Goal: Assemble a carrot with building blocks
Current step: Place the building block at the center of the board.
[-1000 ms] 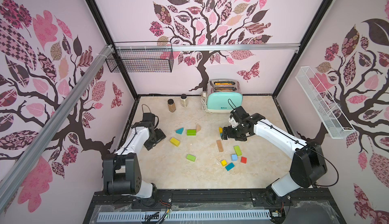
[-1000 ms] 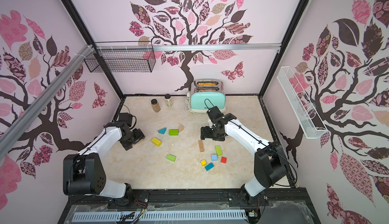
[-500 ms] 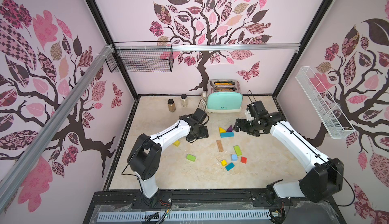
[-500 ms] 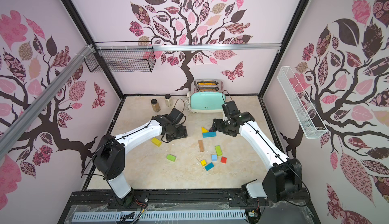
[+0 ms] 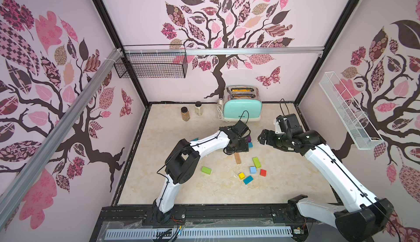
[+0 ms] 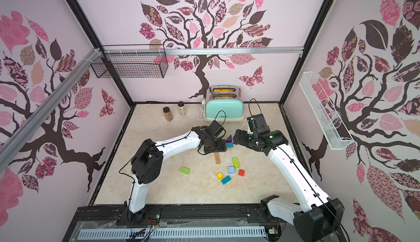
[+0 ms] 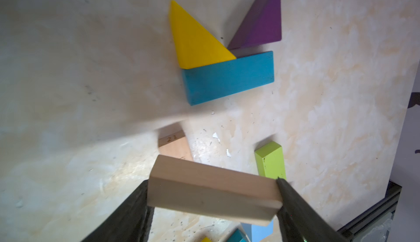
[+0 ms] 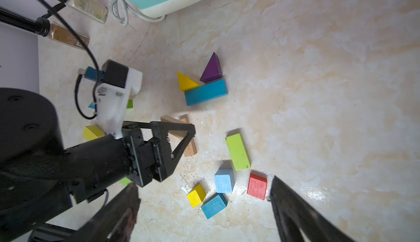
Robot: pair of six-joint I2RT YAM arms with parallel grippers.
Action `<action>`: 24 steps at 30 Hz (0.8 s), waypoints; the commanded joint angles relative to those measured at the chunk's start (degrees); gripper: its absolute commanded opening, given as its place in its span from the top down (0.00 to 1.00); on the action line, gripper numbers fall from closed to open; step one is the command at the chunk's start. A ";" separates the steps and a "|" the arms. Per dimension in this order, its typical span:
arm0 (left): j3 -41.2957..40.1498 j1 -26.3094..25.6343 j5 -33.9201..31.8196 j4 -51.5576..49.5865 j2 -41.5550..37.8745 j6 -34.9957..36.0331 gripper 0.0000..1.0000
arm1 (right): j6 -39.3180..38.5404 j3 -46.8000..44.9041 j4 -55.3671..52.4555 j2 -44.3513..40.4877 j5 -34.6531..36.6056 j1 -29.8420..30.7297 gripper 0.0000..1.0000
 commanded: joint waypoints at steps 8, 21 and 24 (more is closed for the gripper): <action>10.28 -1.96 2.24 -0.52 7.74 -1.07 0.39 | -1.33 0.82 -0.96 -0.41 -0.06 -0.21 0.07; 10.02 -3.95 2.06 -3.16 8.62 -3.36 0.37 | -2.93 -0.05 -1.05 0.03 -1.04 -0.26 0.07; 9.59 -4.51 1.85 -3.51 8.84 -3.74 0.36 | -3.02 -0.36 -0.85 -0.10 -1.13 -0.24 0.07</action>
